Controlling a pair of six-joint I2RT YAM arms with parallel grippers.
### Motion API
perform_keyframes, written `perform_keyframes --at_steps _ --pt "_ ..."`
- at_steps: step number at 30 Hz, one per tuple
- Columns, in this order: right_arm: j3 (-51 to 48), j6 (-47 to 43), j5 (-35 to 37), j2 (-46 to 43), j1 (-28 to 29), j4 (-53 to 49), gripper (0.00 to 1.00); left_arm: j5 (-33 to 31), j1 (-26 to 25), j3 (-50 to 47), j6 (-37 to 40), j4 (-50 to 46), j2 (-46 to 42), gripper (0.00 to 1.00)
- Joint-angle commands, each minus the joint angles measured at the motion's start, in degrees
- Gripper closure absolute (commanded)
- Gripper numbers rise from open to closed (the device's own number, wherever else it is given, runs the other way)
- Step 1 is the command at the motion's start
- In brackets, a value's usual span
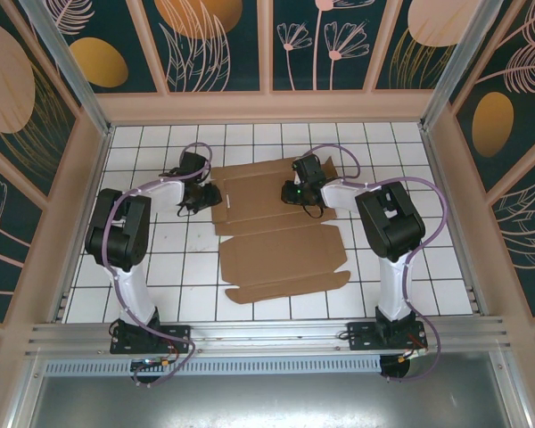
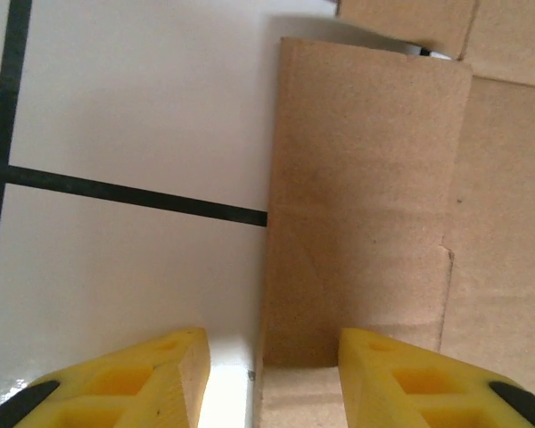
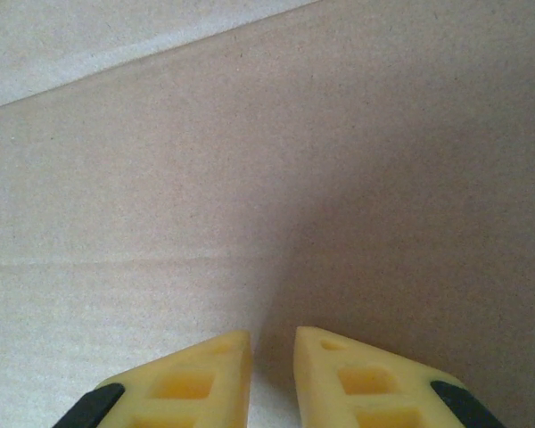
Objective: Fold the paper box
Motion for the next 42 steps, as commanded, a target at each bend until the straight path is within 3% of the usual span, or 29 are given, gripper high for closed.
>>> perform_keyframes --at_steps 1,8,12,17,19,26,35,42 --pt "-1.77 0.09 -0.15 3.19 1.15 -8.17 0.78 -1.63 -0.31 0.65 0.75 -1.19 -0.42 0.57" --pt "-0.66 -2.27 -3.0 -6.37 0.44 -11.28 0.74 -6.44 -0.17 1.6 1.12 -3.65 -10.03 0.52" --pt "-1.5 -3.1 -3.54 -13.97 -2.48 -13.09 0.68 -3.93 -0.18 0.92 -0.59 -2.42 -15.0 0.49" --pt "-2.36 -5.42 4.54 -20.61 -9.52 -18.13 0.68 -0.45 -0.34 -0.81 -1.76 -0.02 -17.71 0.47" --pt "-2.7 -6.28 11.33 -21.87 -11.72 -19.64 0.7 0.12 -0.42 -1.58 -1.83 0.63 -17.32 0.47" --pt "1.63 -9.2 21.42 -16.18 -13.8 -23.06 0.69 -0.53 -0.42 -3.5 -3.49 2.53 -16.85 0.44" --pt "8.8 -12.41 16.86 -6.46 -14.27 -25.26 0.71 1.95 -0.4 -5.17 -4.88 4.59 -17.02 0.44" --pt "10.95 -13.95 18.39 -3.78 -12.35 -26.27 0.87 2.77 -0.39 -5.22 -5.02 4.96 -16.94 0.44"
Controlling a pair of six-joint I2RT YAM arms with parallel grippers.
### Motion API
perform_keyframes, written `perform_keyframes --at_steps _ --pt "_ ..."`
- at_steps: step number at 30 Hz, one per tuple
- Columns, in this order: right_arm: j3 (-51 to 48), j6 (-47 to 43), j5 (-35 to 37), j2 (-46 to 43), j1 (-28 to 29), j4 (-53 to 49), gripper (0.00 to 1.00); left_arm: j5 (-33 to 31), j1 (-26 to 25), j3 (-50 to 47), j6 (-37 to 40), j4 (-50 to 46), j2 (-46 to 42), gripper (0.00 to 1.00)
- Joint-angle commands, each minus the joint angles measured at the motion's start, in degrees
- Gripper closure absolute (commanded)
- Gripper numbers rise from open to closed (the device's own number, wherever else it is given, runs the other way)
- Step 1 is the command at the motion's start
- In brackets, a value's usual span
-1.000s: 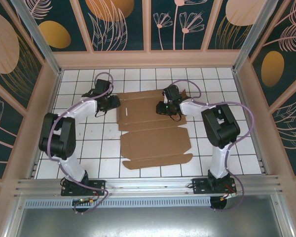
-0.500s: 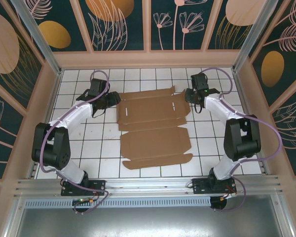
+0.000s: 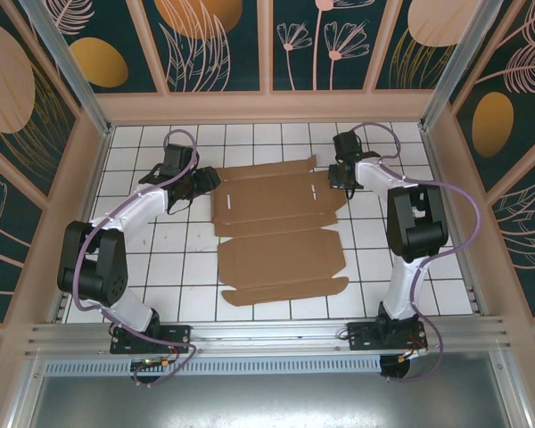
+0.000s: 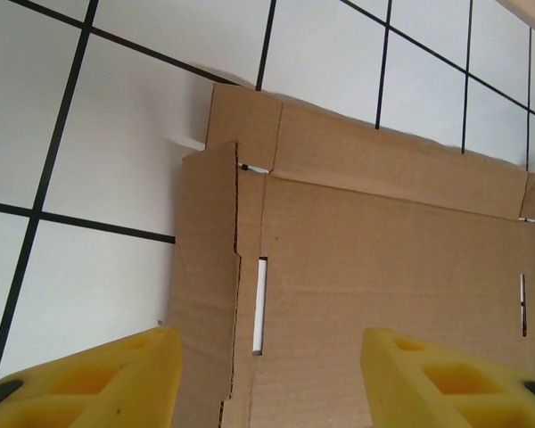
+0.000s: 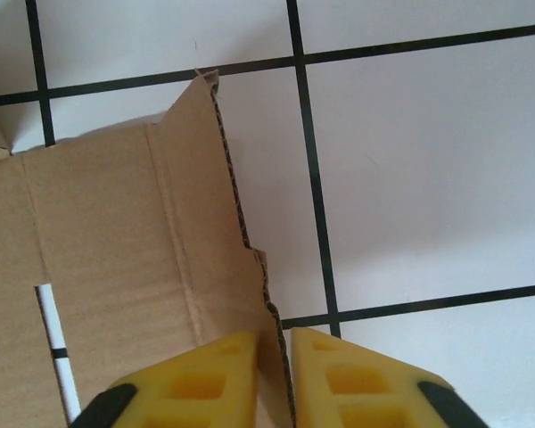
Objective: Fold the paper box
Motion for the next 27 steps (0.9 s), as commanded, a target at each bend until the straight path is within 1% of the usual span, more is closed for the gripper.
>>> perform_keyframes --at_steps 1,3,7,11,13,15,17,18,21,23,25,27 --pt "2.05 -1.79 2.56 1.24 2.03 -1.97 0.89 1.39 -0.34 -0.56 -0.85 1.53 0.27 0.44" --pt "2.46 -2.72 6.08 2.4 4.19 -2.85 0.9 1.43 -0.37 -0.37 -0.85 1.55 0.34 0.44" --pt "3.98 -2.95 15.34 6.79 8.95 -5.51 0.92 1.59 -0.34 -0.3 -1.01 1.64 0.61 0.45" --pt "6.81 -2.9 24.85 14.19 14.27 -8.83 0.92 1.58 -0.3 -0.3 -1.09 1.72 0.7 0.45" --pt "8.1 -2.35 27.53 16.88 16.02 -9.71 0.92 1.49 -0.37 -0.36 -1.02 1.64 0.63 0.44" --pt "8.03 -1.49 28.19 16.68 16.15 -9.13 0.92 1.16 -0.3 -0.47 -0.85 1.42 0.45 0.44" --pt "6.63 -1.21 27.09 13.4 15.86 -6.71 0.91 0.81 -0.34 -0.56 -0.66 1.2 0.18 0.44" --pt "5.82 -1.29 25.93 11.56 15.36 -5.6 0.88 0.62 -0.38 -0.56 -0.57 1.11 0.09 0.44" --pt "2.61 -1.38 17.12 4.11 12.58 -1.6 0.67 0.03 -0.38 -0.43 -0.22 0.98 -0.46 0.43" --pt "0.44 0.11 9.55 -0.78 9.66 0.35 0.56 -0.4 -0.34 -0.04 0.13 0.7 -0.71 0.42" --pt "-1.61 2.16 3.8 -5.07 6.41 1.98 0.47 -0.76 -0.33 0.1 0.53 0.63 -1.1 0.42" --pt "-3.54 3.8 -0.86 -9.01 3.53 3.38 0.43 -1.08 -0.38 0.31 1.01 0.33 -1.49 0.42"
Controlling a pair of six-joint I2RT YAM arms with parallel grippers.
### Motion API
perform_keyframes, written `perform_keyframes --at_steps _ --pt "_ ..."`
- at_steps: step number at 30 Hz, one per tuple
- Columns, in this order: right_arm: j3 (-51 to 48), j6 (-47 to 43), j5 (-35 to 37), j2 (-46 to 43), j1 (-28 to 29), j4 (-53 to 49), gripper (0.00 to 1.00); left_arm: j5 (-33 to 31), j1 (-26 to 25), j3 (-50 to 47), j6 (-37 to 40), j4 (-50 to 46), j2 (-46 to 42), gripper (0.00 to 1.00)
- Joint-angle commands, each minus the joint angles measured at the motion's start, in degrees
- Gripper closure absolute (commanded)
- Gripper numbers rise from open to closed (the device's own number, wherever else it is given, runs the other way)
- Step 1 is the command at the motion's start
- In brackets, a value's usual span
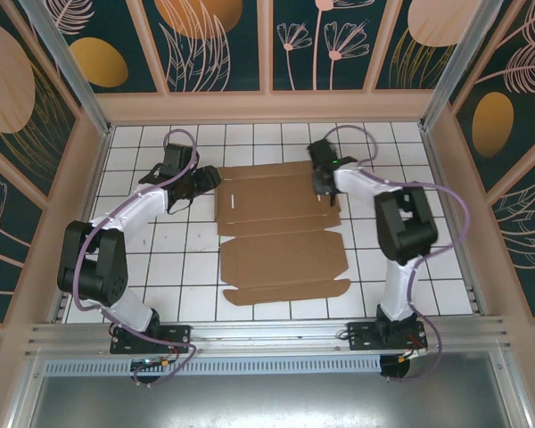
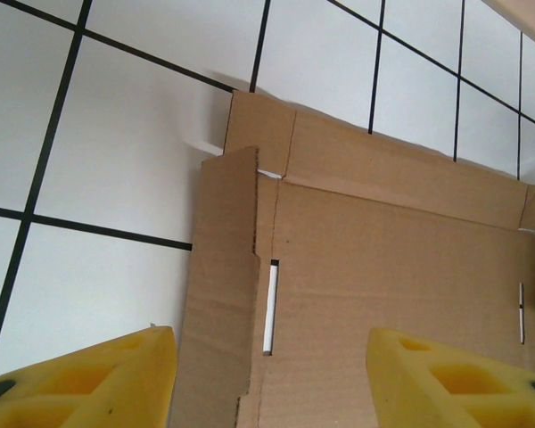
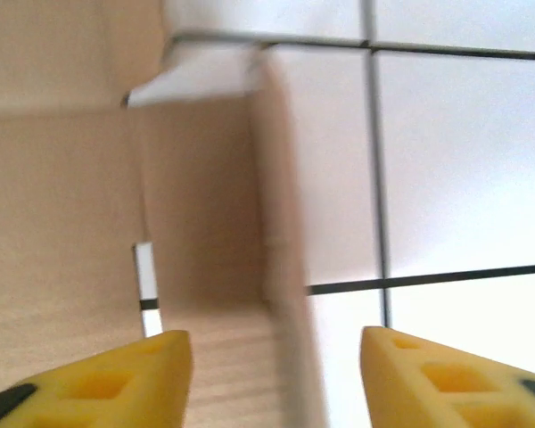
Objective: Fold the paper box
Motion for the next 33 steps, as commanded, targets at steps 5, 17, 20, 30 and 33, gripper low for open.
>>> perform_keyframes --at_steps 5,17,20,30,33 --pt "-2.85 3.75 -21.52 -12.73 -6.16 6.94 0.43 1.85 -2.27 1.62 2.85 0.03 -2.82 0.49" --pt "18.23 1.66 -20.17 5.99 -6.7 -1.05 0.44 3.26 -19.14 2.47 -0.96 0.54 4.5 0.76" --pt "24.12 1.08 -21.38 11.53 -6.84 -2.81 0.43 3.59 -19.23 2.34 -2.16 1.84 7.65 0.79" --pt "30.3 0.64 -24.04 19.96 -6.81 -6.27 0.52 3.95 -19.24 3.13 -3.42 2.34 14.8 0.8" --pt "29.42 0.39 -23.86 19.77 -6.81 -6.08 0.57 3.77 -19.27 3.78 -3.17 2.2 16.57 0.8"
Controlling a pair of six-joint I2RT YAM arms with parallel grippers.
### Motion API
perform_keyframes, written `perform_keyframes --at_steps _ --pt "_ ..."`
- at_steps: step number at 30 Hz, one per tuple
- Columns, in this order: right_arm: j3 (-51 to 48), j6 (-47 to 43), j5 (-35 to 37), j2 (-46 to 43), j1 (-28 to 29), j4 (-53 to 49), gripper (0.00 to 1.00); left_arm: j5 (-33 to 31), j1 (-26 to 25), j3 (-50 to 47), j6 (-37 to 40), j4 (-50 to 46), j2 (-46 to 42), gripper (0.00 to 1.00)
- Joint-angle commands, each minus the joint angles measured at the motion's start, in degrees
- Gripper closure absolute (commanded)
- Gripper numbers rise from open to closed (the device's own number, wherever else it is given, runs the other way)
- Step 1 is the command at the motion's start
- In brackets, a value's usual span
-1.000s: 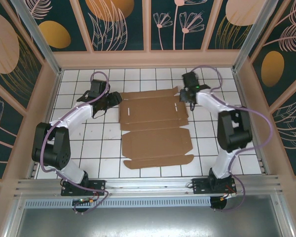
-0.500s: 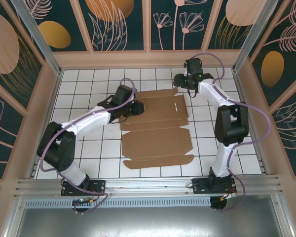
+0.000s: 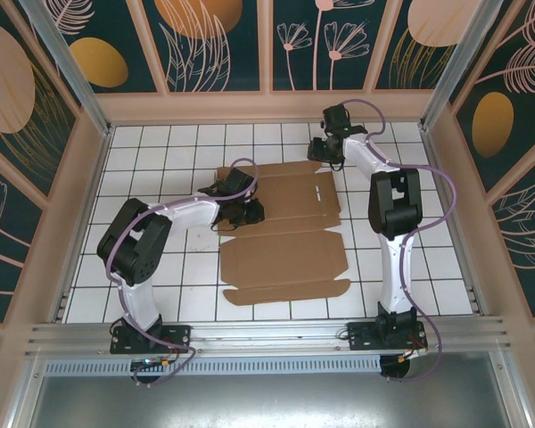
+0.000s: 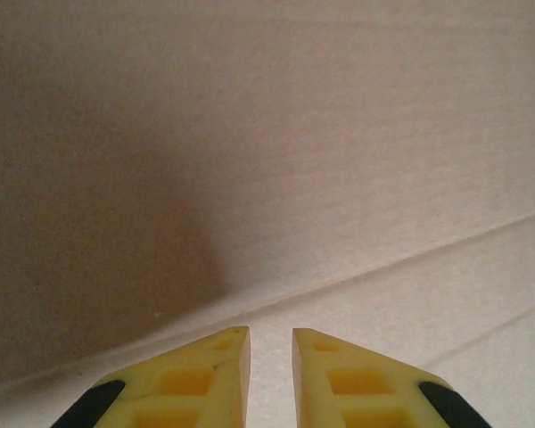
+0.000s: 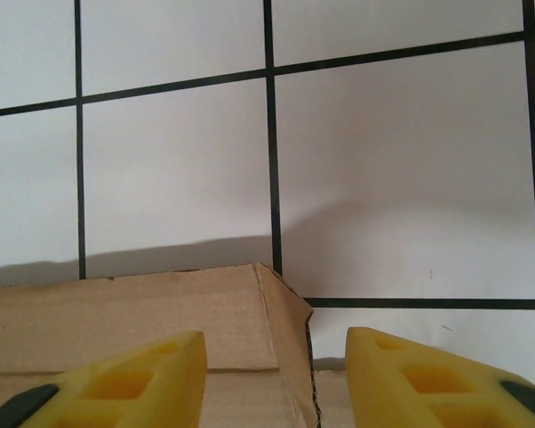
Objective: Fold the paper box
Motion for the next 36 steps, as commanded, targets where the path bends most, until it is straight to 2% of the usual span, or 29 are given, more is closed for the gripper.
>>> perform_keyframes --at_steps 1,10,15,28,32,36 --pt "-0.6 -1.04 -0.98 -0.08 -0.22 -1.12 0.59 0.13 0.22 1.97 -0.39 0.4 2.13 0.8" --pt "-0.79 -0.18 -1.8 1.15 0.12 -0.59 0.72 -0.76 0.3 2.71 0.28 0.18 4.22 0.81" --pt "0.07 -0.14 -2.01 1.96 2.36 -0.63 0.79 -0.68 0.27 2.67 0.34 0.55 5.24 0.81" --pt "7.43 1.9 -1.28 10.94 5.6 -2.93 0.8 0.15 0.28 2.61 -0.03 1.08 5.51 0.81" --pt "5.57 1.05 1.81 6.63 5.46 -1.54 0.8 -0.21 0.39 2.77 0.09 0.69 4.24 0.81" --pt "0.97 1.22 4.04 -2.66 4.66 1.81 0.74 -0.35 0.7 3.48 0.45 -0.21 3.48 0.81"
